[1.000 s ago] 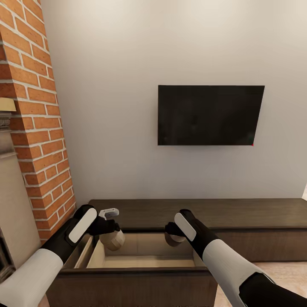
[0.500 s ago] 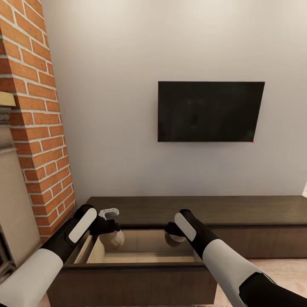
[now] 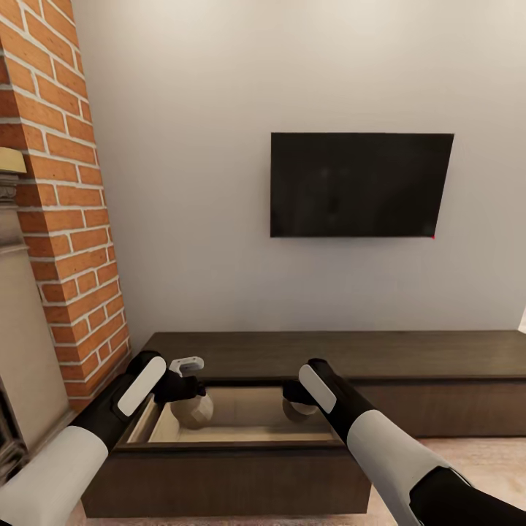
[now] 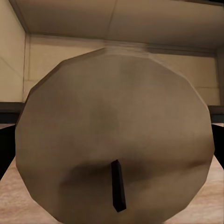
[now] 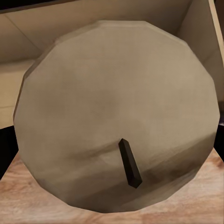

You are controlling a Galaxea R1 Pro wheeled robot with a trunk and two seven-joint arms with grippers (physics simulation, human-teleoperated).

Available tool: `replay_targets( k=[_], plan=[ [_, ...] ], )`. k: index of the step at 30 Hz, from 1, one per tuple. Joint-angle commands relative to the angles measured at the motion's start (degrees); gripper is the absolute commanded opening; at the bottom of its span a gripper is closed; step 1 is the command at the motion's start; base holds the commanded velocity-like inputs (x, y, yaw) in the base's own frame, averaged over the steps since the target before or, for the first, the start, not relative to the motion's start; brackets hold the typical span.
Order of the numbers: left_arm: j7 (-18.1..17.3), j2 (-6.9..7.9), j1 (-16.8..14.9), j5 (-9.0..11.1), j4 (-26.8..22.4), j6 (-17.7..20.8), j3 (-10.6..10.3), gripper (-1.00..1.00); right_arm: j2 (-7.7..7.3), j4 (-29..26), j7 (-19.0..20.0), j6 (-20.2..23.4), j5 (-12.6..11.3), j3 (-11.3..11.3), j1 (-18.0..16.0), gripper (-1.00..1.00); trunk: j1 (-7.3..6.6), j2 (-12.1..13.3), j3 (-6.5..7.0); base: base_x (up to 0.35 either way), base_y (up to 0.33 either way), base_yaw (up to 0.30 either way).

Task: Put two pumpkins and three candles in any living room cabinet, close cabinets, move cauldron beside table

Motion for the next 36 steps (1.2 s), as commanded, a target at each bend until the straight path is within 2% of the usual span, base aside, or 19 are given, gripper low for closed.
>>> replay_targets(
  k=[1, 3, 15, 28, 36],
  plan=[
    [0.5, 0.06, -0.1, 0.6, -0.1, 0.0, -0.2, -1.00, -0.03, -0.1, -0.6, -0.1, -0.7, 0.3, -0.1, -1.00, 0.22, -0.5, -0.25, 0.000, 0.000, 0.000],
    [0.5, 0.06, 0.0, 0.6, -0.1, 0.0, -0.2, -1.00, -0.03, -0.1, -0.6, -0.1, -0.7, 0.3, -0.1, -1.00, 0.66, -1.3, -0.61, 0.000, 0.000, 0.000],
    [0.5, 0.06, -0.1, 0.6, -0.1, 0.0, -0.2, -1.00, -0.03, -0.1, -0.6, -0.1, -0.8, 0.3, -0.1, -1.00, 0.66, -1.3, -0.61, 0.006, 0.000, 0.000],
    [0.5, 0.04, -0.1, 0.6, -0.1, 0.0, -0.2, -1.00, -0.03, -0.1, -0.6, -0.1, -0.7, 0.3, -0.1, -1.00, 0.66, -1.3, -0.61, 0.256, 0.000, 0.000],
    [0.5, 0.06, -0.1, 0.6, -0.1, 0.0, -0.2, -1.00, -0.03, -0.1, -0.6, -0.1, -0.7, 0.3, -0.1, -1.00, 0.66, -1.3, -0.61, 0.069, 0.000, 0.000]
  ],
)
